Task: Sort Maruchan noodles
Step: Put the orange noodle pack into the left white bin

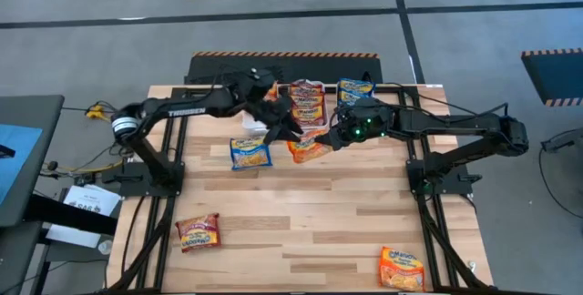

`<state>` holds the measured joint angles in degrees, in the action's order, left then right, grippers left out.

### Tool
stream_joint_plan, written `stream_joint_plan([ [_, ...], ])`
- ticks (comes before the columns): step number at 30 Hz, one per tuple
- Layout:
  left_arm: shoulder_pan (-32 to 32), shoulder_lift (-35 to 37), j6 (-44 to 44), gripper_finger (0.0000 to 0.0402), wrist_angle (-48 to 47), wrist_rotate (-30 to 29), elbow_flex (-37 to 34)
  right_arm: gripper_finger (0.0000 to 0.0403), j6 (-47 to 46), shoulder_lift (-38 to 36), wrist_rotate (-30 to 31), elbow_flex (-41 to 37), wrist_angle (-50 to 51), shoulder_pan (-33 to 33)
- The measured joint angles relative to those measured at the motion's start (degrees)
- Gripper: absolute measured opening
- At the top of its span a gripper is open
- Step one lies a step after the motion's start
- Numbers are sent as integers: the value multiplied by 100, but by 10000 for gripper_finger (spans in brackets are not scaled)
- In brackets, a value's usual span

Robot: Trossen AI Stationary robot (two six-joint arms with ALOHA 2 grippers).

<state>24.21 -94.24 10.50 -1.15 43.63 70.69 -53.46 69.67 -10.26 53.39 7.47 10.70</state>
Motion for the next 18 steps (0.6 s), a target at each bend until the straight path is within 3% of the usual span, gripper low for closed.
stream_joint_plan([
  [5, -125, -144, 65, 181, 350, 462, 1, 6, 9, -2, -26, 0, 54, 28],
  [13, -355, -153, -66, 181, 384, 256, 1, 6, -90, -2, -20, 0, 74, 76],
  [18, -425, -153, -72, 181, 282, -165, 1, 6, -292, -2, 16, 0, -46, 104],
])
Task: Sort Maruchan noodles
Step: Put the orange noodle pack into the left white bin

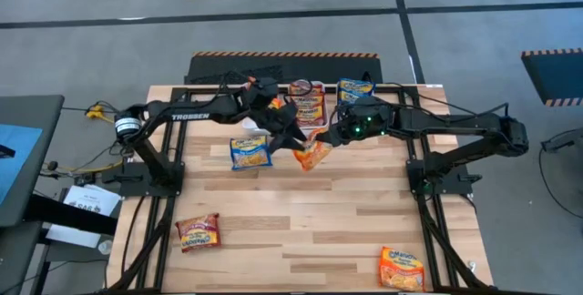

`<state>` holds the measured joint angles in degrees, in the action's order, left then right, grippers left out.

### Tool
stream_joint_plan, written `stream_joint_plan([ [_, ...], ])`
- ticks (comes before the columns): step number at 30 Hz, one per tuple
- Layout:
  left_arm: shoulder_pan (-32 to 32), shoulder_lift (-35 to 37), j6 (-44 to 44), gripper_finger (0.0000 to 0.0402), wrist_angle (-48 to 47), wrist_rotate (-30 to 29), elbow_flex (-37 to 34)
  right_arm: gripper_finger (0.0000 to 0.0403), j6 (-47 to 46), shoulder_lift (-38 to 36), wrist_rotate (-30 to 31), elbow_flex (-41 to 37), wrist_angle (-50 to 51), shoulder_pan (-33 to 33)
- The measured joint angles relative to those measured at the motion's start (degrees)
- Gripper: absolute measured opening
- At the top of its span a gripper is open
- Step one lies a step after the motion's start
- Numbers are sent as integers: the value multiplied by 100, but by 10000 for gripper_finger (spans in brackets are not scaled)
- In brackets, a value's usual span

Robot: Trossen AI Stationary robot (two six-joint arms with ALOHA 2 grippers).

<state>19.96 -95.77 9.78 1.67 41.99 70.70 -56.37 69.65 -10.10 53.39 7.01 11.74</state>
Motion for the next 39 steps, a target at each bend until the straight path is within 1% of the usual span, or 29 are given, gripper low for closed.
stream_joint_plan([
  [4, -5, 0, 194, 181, 2, -385, 0, 6, -81, 0, 14, 0, -18, -38],
  [7, 29, 0, 420, 181, 24, -318, 0, 6, -81, 0, 105, 0, -52, -75],
  [10, 12, 0, 442, 181, 46, -199, 0, 6, -82, 2, 178, -4, -227, -80],
  [15, -32, 11, 428, 180, 57, -239, 0, 6, -82, 2, 222, -9, -388, -86],
  [17, -32, 11, 417, 174, 55, -272, 0, 6, -82, 4, 245, -9, -390, -86],
  [19, -32, 11, 402, 158, 69, -297, 0, 6, -122, 4, 268, -9, -411, -86],
  [21, -32, 11, 394, 131, 95, -307, 0, 6, -123, 4, 268, -9, -424, -86],
  [23, -32, 11, 301, 95, 102, -322, -4, 6, -125, 4, 268, -9, -434, -86],
  [26, -32, 9, 154, 30, 101, -323, -9, 6, -123, 2, 268, -9, -453, -86],
  [27, -32, 9, 133, 16, 103, -321, -9, 6, -123, 2, 268, -9, -455, -86],
  [31, 35, 5, 98, 3, 117, -212, -9, 17, 25, 2, 266, -9, -468, -86],
  [39, 88, 2, 90, 0, 131, -101, -9, 84, 288, 2, 276, -2, -479, -69],
])
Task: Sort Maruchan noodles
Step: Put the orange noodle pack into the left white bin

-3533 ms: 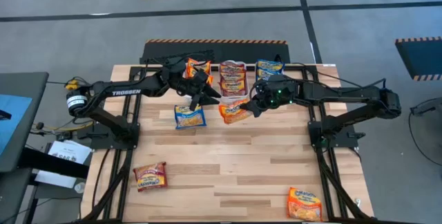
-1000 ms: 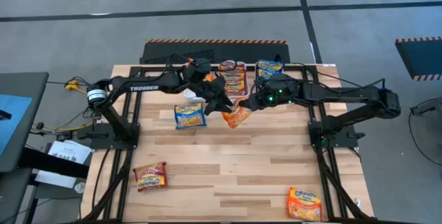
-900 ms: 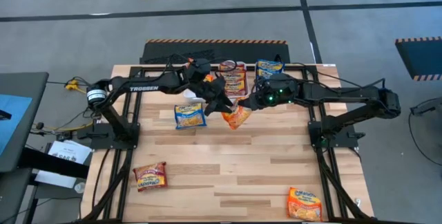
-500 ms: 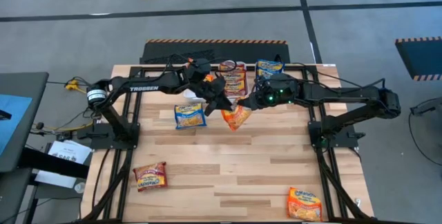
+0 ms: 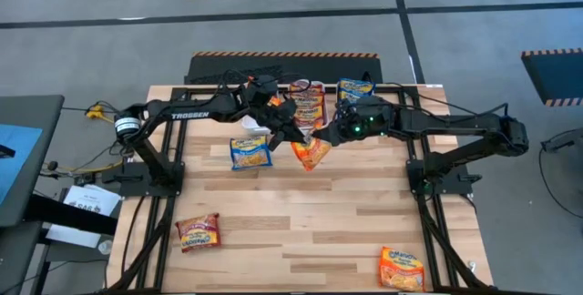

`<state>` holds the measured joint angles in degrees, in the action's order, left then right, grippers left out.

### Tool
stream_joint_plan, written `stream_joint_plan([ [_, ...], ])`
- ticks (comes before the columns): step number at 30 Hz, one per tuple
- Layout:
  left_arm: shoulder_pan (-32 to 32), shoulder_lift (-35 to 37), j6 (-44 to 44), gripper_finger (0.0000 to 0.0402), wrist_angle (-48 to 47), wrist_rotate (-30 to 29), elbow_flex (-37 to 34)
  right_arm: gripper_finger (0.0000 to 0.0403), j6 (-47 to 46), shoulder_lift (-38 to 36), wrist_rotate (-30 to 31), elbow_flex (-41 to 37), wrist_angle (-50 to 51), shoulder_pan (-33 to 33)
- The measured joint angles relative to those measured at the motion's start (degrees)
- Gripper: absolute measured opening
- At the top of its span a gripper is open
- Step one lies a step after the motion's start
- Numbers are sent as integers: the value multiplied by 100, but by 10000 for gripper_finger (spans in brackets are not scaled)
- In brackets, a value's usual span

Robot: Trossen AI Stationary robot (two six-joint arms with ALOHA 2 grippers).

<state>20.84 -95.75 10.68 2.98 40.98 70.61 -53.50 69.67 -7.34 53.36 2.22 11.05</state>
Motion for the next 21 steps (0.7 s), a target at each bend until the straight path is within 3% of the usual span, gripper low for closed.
stream_joint_plan([
  [9, 246, 9, -350, 0, -346, 141, 4, 133, 2, -64, -6, 2, -180, 261],
  [21, 621, 9, -417, 0, -437, 424, 2, 136, 0, -230, -3, 17, -191, 566],
])
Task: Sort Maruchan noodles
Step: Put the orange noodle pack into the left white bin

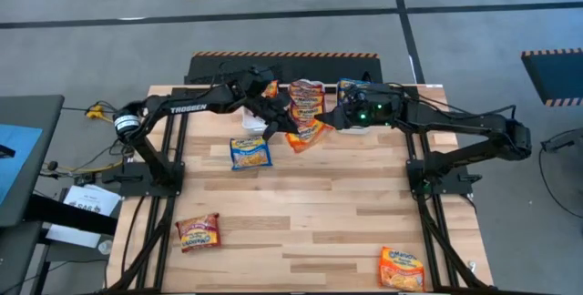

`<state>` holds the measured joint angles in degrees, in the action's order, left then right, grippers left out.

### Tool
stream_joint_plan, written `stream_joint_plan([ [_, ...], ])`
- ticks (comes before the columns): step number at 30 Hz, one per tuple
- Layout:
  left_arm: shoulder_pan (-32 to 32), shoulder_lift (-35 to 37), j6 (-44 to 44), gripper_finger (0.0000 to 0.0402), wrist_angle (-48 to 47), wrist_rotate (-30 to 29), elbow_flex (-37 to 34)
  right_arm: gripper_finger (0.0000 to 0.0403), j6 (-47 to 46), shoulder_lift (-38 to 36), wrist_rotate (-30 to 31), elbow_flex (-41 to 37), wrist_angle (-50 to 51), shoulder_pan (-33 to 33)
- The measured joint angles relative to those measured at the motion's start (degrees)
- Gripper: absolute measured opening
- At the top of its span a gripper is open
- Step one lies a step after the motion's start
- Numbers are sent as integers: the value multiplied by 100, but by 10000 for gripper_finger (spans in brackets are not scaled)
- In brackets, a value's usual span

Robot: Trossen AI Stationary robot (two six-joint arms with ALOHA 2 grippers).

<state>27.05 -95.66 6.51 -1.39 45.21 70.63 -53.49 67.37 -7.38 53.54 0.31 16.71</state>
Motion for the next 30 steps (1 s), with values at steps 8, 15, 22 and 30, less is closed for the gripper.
stream_joint_plan([
  [8, 543, 40, -271, 0, -521, 230, 0, 137, -2, -10, -2, -4, 26, -8],
  [15, 1202, 422, -1505, 0, -1874, -140, 296, 137, -2, -10, 25, -4, -8, -11],
  [22, 1842, 435, -2968, 0, -3264, -772, 557, 137, -7, -8, 173, -9, -157, -11],
  [30, 2544, 431, -3441, 0, -3822, -528, 565, 137, -7, 9, 431, -13, -476, -11],
])
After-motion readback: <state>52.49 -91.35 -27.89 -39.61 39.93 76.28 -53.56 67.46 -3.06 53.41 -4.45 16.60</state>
